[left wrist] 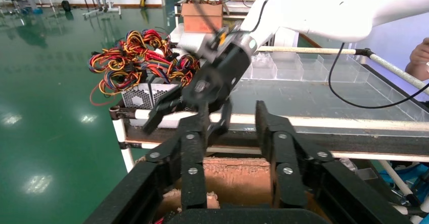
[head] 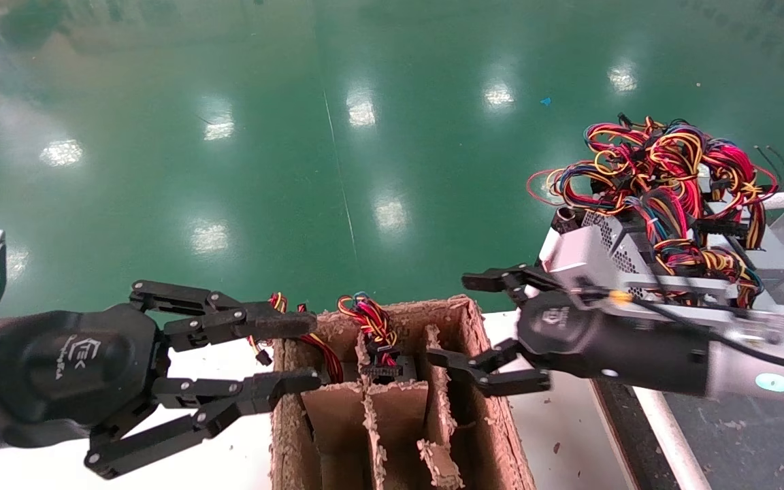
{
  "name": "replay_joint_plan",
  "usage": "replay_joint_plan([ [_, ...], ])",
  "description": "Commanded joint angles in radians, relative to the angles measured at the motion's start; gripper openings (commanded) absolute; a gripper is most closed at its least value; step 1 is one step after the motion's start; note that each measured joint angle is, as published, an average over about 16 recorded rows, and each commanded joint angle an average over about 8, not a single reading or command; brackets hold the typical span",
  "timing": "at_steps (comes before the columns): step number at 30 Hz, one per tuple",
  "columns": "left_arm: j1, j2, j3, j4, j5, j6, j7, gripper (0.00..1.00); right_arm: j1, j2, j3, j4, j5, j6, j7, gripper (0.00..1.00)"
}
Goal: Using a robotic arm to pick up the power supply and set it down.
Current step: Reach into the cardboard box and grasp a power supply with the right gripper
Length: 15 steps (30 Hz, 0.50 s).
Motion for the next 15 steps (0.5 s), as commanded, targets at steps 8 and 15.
replay_joint_plan([
  [8, 0.000, 0.000, 0.000, 0.000, 0.000, 0.000, 0.000, 1.00, 0.085, -0.130, -0.061, -0.146, -0.098, 0.034, -0.039, 0.00],
  [15, 0.000, 0.000, 0.001, 0.000, -0.001, 0.000, 0.000, 1.00, 0.128, -0.215, -0.099, -0.240, -0.147, 0.049, -0.062, 0.00],
])
